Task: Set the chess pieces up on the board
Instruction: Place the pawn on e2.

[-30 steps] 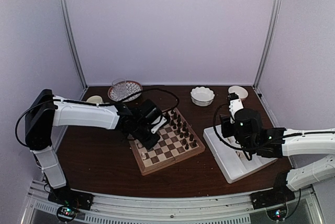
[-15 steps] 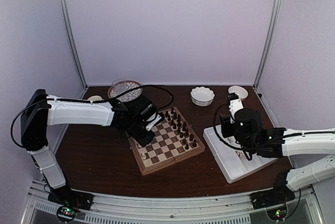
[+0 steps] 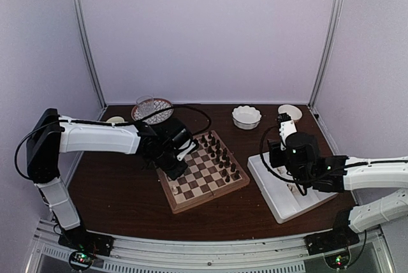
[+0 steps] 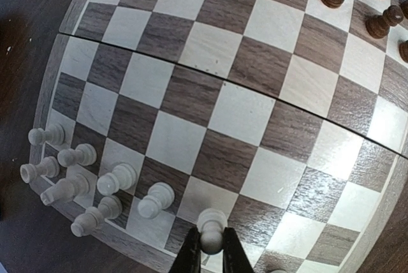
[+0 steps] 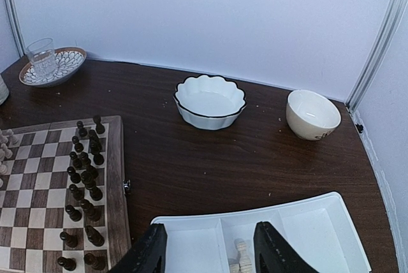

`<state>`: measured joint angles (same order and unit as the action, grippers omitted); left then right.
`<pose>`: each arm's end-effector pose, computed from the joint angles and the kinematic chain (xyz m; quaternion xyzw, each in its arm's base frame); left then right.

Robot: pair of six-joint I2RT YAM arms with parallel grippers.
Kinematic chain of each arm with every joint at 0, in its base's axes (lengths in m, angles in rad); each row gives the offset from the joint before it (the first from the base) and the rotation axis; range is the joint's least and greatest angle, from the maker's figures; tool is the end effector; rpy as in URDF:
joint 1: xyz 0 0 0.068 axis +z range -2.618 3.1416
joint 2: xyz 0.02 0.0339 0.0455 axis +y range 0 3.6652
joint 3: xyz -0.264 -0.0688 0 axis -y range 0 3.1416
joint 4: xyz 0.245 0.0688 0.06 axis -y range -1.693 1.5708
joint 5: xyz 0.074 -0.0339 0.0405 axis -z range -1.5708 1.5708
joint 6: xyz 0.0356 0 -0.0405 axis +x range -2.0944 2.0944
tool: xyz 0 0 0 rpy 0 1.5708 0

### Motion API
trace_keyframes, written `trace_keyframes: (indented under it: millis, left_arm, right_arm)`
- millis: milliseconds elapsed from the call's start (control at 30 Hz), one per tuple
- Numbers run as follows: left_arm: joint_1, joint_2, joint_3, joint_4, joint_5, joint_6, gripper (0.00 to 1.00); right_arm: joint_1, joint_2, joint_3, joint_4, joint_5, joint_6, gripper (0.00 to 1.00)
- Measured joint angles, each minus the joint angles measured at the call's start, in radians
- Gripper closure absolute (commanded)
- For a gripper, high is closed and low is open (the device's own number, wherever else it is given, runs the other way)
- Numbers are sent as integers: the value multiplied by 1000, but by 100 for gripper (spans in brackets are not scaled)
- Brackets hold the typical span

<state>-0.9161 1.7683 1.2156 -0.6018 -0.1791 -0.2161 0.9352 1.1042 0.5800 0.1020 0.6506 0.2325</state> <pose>0.2218 -0.2785 0.1951 0.3168 0.9218 -0.0365 0.2206 0.1579 0.1777 0.2367 -0.1108 0.8067 0.0599 0.5774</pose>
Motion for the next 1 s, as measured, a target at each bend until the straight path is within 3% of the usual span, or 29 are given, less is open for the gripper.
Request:
trace_keyframes:
  millis: [667, 1000]
  left_arm:
    - [0, 26, 0, 6, -1, 2, 89]
    - [0, 26, 0, 6, -1, 7, 84]
  right_arm:
    - [-5, 0, 0, 0, -5, 3, 51]
    - [-5, 0, 0, 0, -7, 3, 51]
